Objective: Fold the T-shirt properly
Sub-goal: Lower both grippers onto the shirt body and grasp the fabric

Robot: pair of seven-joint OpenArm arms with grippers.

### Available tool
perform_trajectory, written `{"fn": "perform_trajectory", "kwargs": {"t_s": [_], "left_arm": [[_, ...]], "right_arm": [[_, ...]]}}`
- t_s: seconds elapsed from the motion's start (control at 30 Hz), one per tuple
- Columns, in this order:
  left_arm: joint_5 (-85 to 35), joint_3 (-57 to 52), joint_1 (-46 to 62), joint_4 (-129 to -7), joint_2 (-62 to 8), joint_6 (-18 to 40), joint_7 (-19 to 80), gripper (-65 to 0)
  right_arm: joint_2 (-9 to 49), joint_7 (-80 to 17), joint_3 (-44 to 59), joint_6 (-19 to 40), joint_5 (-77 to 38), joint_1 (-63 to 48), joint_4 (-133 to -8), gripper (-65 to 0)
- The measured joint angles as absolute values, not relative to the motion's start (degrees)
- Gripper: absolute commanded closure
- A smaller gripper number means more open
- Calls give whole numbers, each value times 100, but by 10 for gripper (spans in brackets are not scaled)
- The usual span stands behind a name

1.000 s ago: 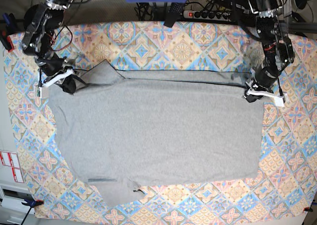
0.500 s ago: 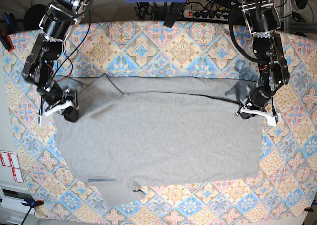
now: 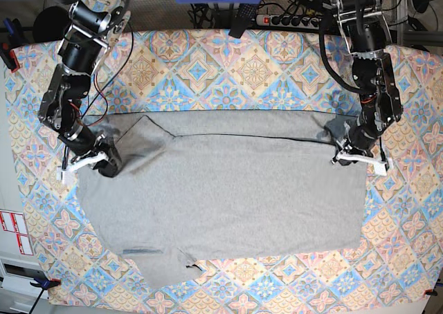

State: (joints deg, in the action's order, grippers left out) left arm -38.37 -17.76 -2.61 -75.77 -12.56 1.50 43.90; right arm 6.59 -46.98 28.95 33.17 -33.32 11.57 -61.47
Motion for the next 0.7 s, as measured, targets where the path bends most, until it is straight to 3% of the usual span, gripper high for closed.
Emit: {"fn": "perform_trajectory", "kwargs": {"t_s": [0.13, 0.27, 0.4, 0.7], "left_arm": [[-3854, -1776, -270, -7432, -1256, 150, 4327, -40], [-3863, -1778, -150, -7432, -1275, 148, 4305, -157], [-3938, -2045, -12, -7426, -1234, 148, 4545, -244], [-4012, -2421, 633, -8355, -1238, 134, 4779, -258]], "right_arm": [[666, -4654, 2893, 3319, -3347, 1188, -6178, -54], [661, -4659, 2917, 3336, -3363, 1177, -6189, -136], [668, -4681, 2934, 3319, -3363, 1146, -6189, -157], [692, -4803, 2939, 3317, -3308, 510, -6641, -157]]}}
